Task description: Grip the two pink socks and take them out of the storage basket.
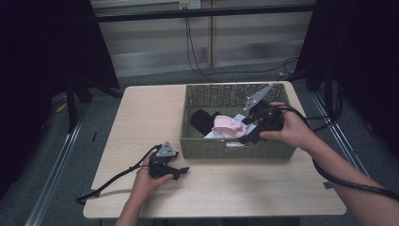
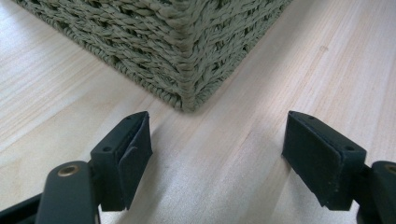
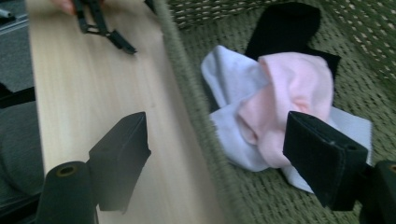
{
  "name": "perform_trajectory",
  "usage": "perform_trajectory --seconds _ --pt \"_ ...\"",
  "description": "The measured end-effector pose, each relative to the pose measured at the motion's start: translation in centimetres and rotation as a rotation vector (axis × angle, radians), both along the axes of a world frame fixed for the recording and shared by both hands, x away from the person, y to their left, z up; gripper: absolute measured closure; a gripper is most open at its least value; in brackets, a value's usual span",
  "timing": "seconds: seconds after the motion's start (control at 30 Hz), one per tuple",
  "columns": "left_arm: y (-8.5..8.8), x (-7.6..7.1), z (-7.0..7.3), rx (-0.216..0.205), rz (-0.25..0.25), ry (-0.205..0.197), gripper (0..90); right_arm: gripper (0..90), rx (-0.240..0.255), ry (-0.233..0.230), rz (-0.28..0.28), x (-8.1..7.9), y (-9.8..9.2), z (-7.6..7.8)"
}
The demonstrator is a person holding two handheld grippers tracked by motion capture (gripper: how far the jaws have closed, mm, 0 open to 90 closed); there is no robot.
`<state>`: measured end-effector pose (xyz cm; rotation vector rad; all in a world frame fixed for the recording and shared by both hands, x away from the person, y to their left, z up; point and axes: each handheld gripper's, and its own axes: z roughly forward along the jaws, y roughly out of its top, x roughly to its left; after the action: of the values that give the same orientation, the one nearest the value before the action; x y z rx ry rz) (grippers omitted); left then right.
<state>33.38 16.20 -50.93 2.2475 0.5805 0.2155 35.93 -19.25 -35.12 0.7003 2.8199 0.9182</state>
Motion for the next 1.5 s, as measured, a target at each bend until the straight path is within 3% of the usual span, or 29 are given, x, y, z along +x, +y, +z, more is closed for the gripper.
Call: perform_trajectory --seconds 0.43,0.67,1.03,1.43,1.5 --pt "0.0 0.0 0.0 -0.006 0.004 0.0 23.3 22.4 -0.054 0.012 -0.089 4.1 0.2 -2.0" --pt "0.0 0.0 0.0 -0.006 0.004 0.0 23.3 25.5 -0.076 0.027 -0.099 5.6 1.1 -3.4" --pt "0.0 0.0 0.0 -0.003 0.002 0.001 23.2 40.0 -0.078 0.034 -0.128 7.3 2.1 -5.4" --pt "0.0 0.0 0.0 -0.005 0.0 0.001 23.2 47.9 -0.111 0.046 -0.088 8.6 4.3 -7.1" --pt "0.0 0.0 0.0 -0.007 0.001 0.0 23.2 58.8 -0.131 0.045 -0.078 8.7 4.8 -7.4"
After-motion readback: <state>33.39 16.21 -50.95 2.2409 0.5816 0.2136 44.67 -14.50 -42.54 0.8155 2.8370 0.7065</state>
